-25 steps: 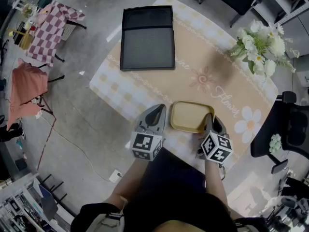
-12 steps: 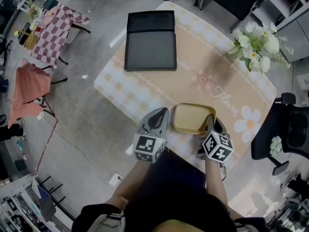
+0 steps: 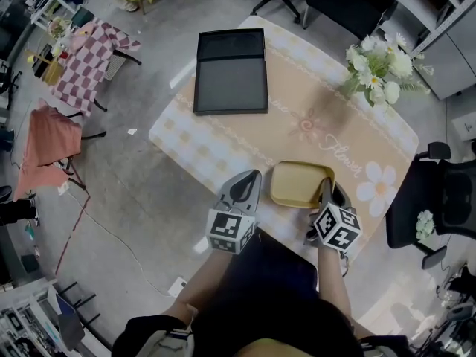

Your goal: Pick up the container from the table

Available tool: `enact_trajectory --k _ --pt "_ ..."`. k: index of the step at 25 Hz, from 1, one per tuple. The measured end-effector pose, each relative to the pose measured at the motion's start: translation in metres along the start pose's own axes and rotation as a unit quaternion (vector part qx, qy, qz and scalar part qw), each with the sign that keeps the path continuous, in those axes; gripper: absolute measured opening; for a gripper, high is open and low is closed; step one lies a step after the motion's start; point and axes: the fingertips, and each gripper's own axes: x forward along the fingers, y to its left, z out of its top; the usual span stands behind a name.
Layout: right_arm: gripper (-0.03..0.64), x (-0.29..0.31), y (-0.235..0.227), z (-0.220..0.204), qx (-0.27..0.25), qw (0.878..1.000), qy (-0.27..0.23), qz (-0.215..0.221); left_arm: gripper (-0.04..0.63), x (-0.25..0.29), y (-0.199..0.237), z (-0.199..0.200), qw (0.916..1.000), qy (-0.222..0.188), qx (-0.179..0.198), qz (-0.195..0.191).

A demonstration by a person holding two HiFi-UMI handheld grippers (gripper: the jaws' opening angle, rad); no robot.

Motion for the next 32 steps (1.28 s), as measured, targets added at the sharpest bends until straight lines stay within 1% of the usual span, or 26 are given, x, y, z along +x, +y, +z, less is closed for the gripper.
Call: enact_trajectory --k 9,15,27,32 --pt "0.011 -0.023 -0.009 0.022 0.021 0.999 -0.045 -0.005 0.012 -0.004 -0.025 0.021 0.9992 -0.025 0.020 -0.026" --pt "0.011 -0.043 -0.014 0.040 0.027 0.997 -0.076 -0.010 0.012 -0.005 -0.039 0.029 0.9977 -0.037 0.040 -0.040" --pt "0.009 -0.083 -0.032 0.067 0.035 0.990 -0.136 -0.032 0.012 0.000 -0.073 0.051 0.9921 -0.060 0.069 -0.087" --pt "0.009 -0.094 -0.037 0.074 0.033 0.987 -0.151 -0.041 0.012 0.002 -0.083 0.057 0.9899 -0.065 0.077 -0.100"
